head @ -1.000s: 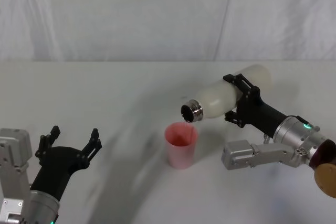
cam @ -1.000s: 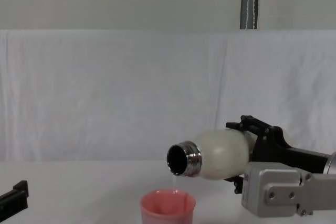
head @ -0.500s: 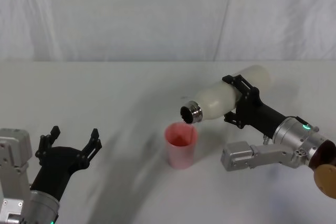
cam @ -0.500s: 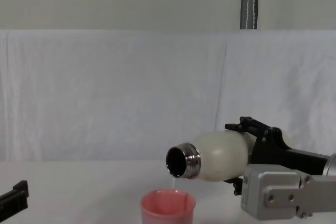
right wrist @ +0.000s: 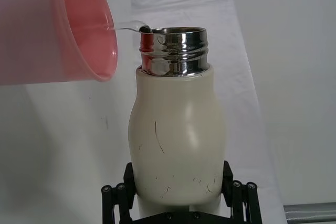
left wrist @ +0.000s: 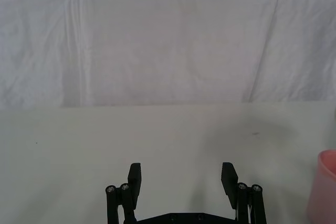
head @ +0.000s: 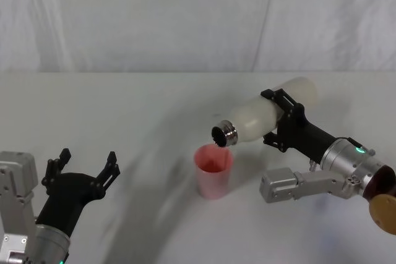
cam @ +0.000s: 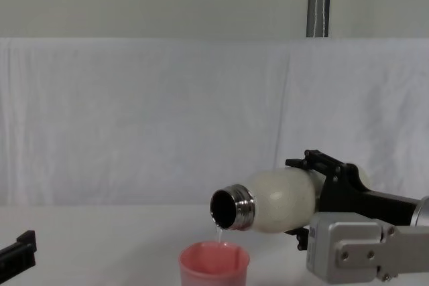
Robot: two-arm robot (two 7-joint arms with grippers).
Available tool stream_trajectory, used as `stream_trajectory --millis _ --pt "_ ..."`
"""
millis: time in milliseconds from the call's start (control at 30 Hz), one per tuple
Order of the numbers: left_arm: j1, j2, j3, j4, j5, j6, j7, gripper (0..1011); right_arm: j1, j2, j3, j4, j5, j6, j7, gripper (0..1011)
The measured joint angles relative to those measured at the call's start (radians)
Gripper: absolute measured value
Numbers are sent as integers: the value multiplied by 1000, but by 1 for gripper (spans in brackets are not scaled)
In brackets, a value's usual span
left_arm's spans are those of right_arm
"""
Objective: Grasp the thermos with one hand and pour water into the cup lid.
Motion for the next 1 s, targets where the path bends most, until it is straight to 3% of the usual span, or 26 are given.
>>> stream_trajectory --millis 1000 --pt "0 0 0 0 0 0 0 1001 5 0 -4 2 0 1 3 959"
